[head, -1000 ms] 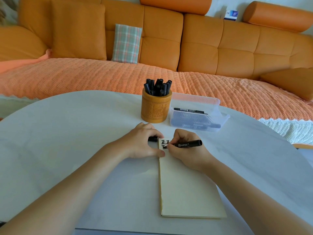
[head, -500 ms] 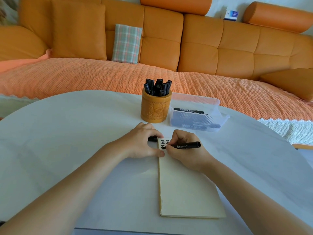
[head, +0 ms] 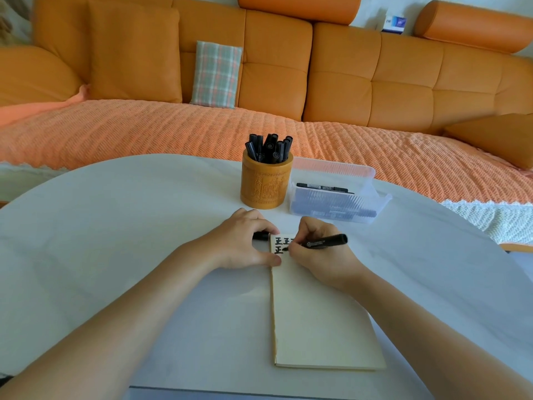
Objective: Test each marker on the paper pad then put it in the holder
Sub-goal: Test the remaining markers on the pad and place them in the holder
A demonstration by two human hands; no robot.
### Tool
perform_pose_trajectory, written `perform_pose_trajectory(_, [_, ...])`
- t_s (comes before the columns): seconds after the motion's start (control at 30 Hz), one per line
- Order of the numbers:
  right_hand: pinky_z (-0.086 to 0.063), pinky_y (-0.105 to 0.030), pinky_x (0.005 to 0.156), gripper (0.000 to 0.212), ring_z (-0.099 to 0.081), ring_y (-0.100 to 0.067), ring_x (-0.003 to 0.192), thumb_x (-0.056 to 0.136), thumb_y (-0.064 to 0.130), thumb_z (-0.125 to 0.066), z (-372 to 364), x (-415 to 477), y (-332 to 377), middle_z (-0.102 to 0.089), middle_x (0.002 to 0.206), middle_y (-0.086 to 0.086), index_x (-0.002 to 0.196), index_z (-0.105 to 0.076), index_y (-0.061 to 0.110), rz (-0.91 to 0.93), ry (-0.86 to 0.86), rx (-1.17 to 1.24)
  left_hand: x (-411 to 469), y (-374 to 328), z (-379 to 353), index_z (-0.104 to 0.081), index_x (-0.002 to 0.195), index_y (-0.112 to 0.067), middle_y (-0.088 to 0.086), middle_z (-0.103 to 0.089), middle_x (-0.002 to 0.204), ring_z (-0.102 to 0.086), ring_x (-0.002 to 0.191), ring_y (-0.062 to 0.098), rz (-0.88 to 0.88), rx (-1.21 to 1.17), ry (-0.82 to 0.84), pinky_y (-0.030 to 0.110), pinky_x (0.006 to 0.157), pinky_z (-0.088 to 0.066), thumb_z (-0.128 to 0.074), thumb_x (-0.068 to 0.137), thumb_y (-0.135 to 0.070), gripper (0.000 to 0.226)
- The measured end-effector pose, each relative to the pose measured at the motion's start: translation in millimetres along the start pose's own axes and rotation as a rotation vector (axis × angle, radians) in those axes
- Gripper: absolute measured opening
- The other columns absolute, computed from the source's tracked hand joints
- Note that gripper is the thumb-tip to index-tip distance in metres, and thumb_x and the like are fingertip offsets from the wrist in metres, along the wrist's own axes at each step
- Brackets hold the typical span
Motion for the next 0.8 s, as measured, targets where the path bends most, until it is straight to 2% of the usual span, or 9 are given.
perform_pose_trajectory(0.1, [-0.037,-0.018,0.051,0.014,-0.048,-0.007,0.052,0.086,0.001,-0.067,13,0,-1,-0.058,0.062,0.004,0.079,-0.058,0.008,0.006,-0.077,0.197,0,-1,0,-0.055,0.127,-0.041,-0.019,-0.046,0.118,-0.032,0.119,0.001,0.008,0.012,0.021,0.027,0.102,-0.034,-0.075,0.072,-0.060,0.061])
perform_pose_trajectory(0.23, [-0.045,-0.012,0.062,0.025,-0.059,0.000,0.065,0.090,0.000,-0.067,24,1,5,-0.066,0.084,0.009,0.092,-0.072,0.025,0.080,-0.130,0.145,-2,1,7,-0.053,0.134,-0.034,-0.017,-0.052,0.117,-0.041,0.114,0.001,0.030,-0.052,-0.036,0.028,0.104,-0.036,-0.060,0.092,-0.046,0.044])
perform_pose_trajectory(0.33, [-0.050,-0.018,0.069,0.036,-0.061,-0.004,0.075,0.098,0.002,-0.056,29,2,11,-0.071,0.088,0.013,0.110,-0.069,0.033,0.130,-0.090,-0.015,-7,5,23,-0.053,0.136,-0.026,-0.013,-0.055,0.113,-0.048,0.105,0.005,0.028,0.039,-0.142,0.029,0.097,-0.042,-0.052,0.098,-0.029,0.037])
perform_pose_trajectory(0.4, [-0.050,-0.019,0.064,0.049,-0.060,-0.006,0.073,0.099,-0.005,-0.046,29,4,9,-0.073,0.090,0.009,0.121,-0.062,0.035,0.112,-0.004,-0.079,-9,8,27,-0.057,0.130,-0.024,-0.011,-0.056,0.114,-0.045,0.110,0.010,0.023,0.172,-0.169,0.030,0.098,-0.040,-0.056,0.095,-0.030,0.036])
perform_pose_trajectory(0.5, [-0.059,-0.037,0.066,0.058,-0.064,-0.017,0.080,0.098,-0.014,-0.032,24,6,9,-0.067,0.108,-0.003,0.130,-0.057,0.028,0.031,0.105,0.064,-9,10,25,-0.068,0.111,-0.026,-0.012,-0.055,0.104,-0.044,0.104,0.010,0.015,0.203,-0.167,0.031,0.095,-0.042,-0.063,0.091,-0.033,0.022])
perform_pose_trajectory(0.57, [-0.061,-0.045,0.080,0.054,-0.068,-0.023,0.082,0.102,-0.010,-0.026,20,6,13,-0.061,0.110,-0.007,0.127,-0.061,0.024,-0.019,0.144,0.196,-11,8,29,-0.069,0.103,-0.027,-0.012,-0.057,0.098,-0.047,0.096,0.009,0.020,0.194,-0.206,0.032,0.086,-0.045,-0.065,0.091,-0.032,0.014])
perform_pose_trajectory(0.63, [-0.061,-0.041,0.079,0.051,-0.067,-0.023,0.074,0.104,-0.007,-0.026,23,6,17,-0.056,0.103,-0.006,0.117,-0.067,0.021,-0.040,0.145,0.246,-14,7,39,-0.067,0.100,-0.031,-0.012,-0.059,0.092,-0.052,0.087,0.006,0.042,0.136,-0.276,0.028,0.076,-0.045,-0.065,0.091,-0.031,0.010])
perform_pose_trajectory(0.7, [-0.052,-0.033,0.062,0.046,-0.058,-0.018,0.061,0.103,-0.001,-0.030,30,8,23,-0.052,0.096,-0.001,0.100,-0.066,0.027,0.007,0.109,0.132,-16,6,49,-0.066,0.101,-0.031,-0.014,-0.058,0.088,-0.055,0.080,0.003,0.051,0.053,-0.342,0.023,0.068,-0.042,-0.066,0.090,-0.027,0.012])
perform_pose_trajectory(0.8, [-0.045,-0.028,0.060,0.029,-0.048,-0.012,0.058,0.101,0.009,-0.044,38,9,28,-0.055,0.093,0.007,0.097,-0.049,0.038,0.094,0.071,-0.198,-18,0,59,-0.068,0.102,-0.028,-0.016,-0.060,0.086,-0.055,0.079,0.002,0.024,-0.023,-0.393,0.015,0.063,-0.038,-0.069,0.089,-0.022,0.015])
Point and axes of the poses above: each hand's wrist, its own x-axis towards the middle knuckle, its own z-axis out of the back of the hand, y = z × x, the point moved 10 cm from there along x, towards the middle knuckle
